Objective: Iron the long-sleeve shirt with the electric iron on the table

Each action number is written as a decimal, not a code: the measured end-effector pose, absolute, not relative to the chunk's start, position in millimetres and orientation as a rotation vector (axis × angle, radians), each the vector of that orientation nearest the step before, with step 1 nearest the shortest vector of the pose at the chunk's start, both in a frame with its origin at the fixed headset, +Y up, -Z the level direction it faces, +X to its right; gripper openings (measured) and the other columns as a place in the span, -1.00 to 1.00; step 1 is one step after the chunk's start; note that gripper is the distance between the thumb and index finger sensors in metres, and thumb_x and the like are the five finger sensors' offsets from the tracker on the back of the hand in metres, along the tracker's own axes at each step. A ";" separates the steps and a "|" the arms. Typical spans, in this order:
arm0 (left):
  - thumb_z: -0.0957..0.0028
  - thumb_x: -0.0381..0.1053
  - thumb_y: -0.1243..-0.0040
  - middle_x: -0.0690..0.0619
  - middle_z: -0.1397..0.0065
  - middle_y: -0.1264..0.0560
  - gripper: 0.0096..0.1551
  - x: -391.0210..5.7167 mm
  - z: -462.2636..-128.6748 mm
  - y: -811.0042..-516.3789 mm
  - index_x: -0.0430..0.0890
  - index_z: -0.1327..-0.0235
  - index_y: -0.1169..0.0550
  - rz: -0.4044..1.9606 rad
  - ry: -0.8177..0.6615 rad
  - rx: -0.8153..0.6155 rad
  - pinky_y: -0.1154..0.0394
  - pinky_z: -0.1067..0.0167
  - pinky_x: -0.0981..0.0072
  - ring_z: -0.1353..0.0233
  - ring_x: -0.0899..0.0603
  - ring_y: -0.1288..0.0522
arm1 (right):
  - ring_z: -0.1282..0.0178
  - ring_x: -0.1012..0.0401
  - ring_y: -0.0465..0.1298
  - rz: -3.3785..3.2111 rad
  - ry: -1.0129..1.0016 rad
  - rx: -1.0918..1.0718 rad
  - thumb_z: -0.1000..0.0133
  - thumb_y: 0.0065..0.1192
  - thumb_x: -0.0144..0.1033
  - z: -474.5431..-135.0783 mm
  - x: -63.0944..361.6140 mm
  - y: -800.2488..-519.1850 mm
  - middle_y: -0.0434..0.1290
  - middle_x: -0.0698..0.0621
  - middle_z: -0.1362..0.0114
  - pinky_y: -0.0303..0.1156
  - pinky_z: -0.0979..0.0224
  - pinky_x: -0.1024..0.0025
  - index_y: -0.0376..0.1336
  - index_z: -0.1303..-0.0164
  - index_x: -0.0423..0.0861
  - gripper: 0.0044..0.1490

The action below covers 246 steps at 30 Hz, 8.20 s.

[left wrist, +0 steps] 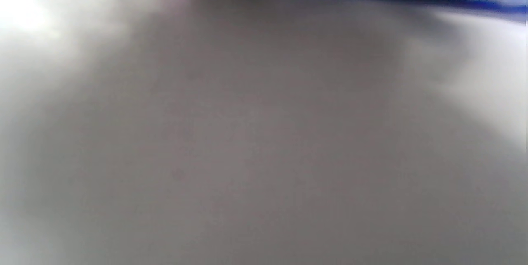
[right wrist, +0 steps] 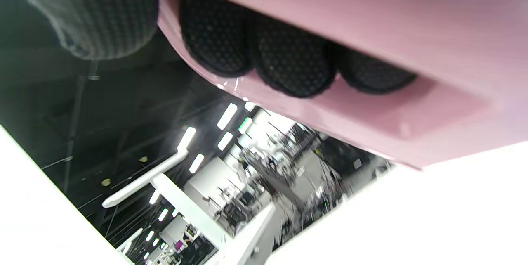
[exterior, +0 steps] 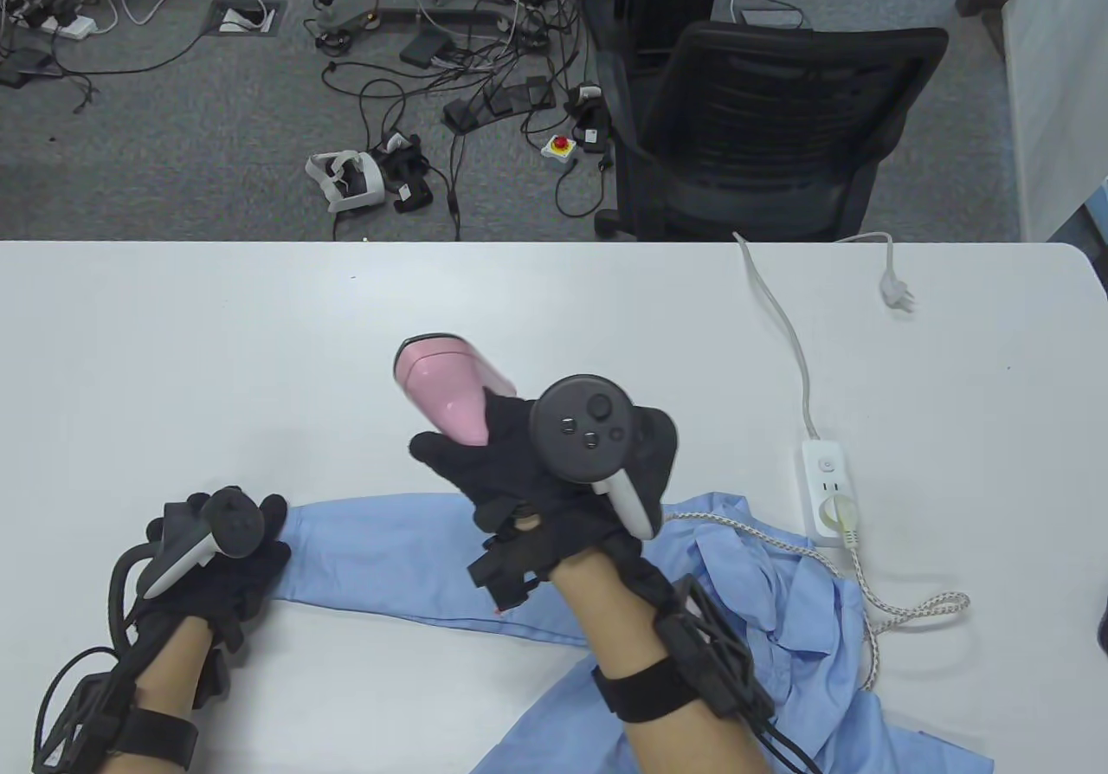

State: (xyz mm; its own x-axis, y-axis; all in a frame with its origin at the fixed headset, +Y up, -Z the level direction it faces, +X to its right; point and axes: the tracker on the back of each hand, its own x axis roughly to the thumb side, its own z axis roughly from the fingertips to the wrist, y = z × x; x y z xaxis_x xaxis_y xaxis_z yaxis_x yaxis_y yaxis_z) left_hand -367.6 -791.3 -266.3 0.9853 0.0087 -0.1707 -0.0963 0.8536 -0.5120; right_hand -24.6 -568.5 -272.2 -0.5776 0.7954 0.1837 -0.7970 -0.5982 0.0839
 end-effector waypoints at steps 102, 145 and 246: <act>-0.10 0.46 0.22 0.08 -0.72 0.40 -0.22 -335.7 -254.3 -789.7 0.42 -0.49 0.18 -0.006 0.091 -0.647 0.49 -0.39 -0.33 -0.61 -0.18 0.51 | -0.04 0.17 0.56 1.773 0.727 0.036 -0.02 0.09 0.01 -280.2 0.3 -602.8 0.24 -0.10 -0.18 0.55 -0.18 0.23 -0.02 -0.28 -0.38 -0.11; 0.01 0.56 0.37 0.02 -0.74 0.37 -0.05 -316.1 -247.4 -790.4 0.18 -0.57 0.17 -0.100 0.091 -0.559 0.54 -0.34 -0.34 -0.61 -0.22 0.51 | -0.04 0.20 0.54 1.648 0.866 -0.243 -0.02 0.12 -0.10 -287.7 -49.8 -773.5 0.20 -0.12 -0.19 0.56 -0.16 0.27 -0.06 -0.26 -0.41 -0.13; -0.20 0.30 0.22 0.07 -0.69 0.45 -0.25 -410.3 -253.1 -774.6 0.19 -0.59 0.10 0.148 0.357 -0.510 0.58 -0.31 -0.30 -0.57 -0.18 0.57 | 0.04 0.19 0.59 1.554 0.626 -0.750 -0.02 0.12 -0.02 -239.0 166.7 -754.2 0.25 -0.11 -0.09 0.58 -0.16 0.20 0.02 -0.17 -0.34 -0.21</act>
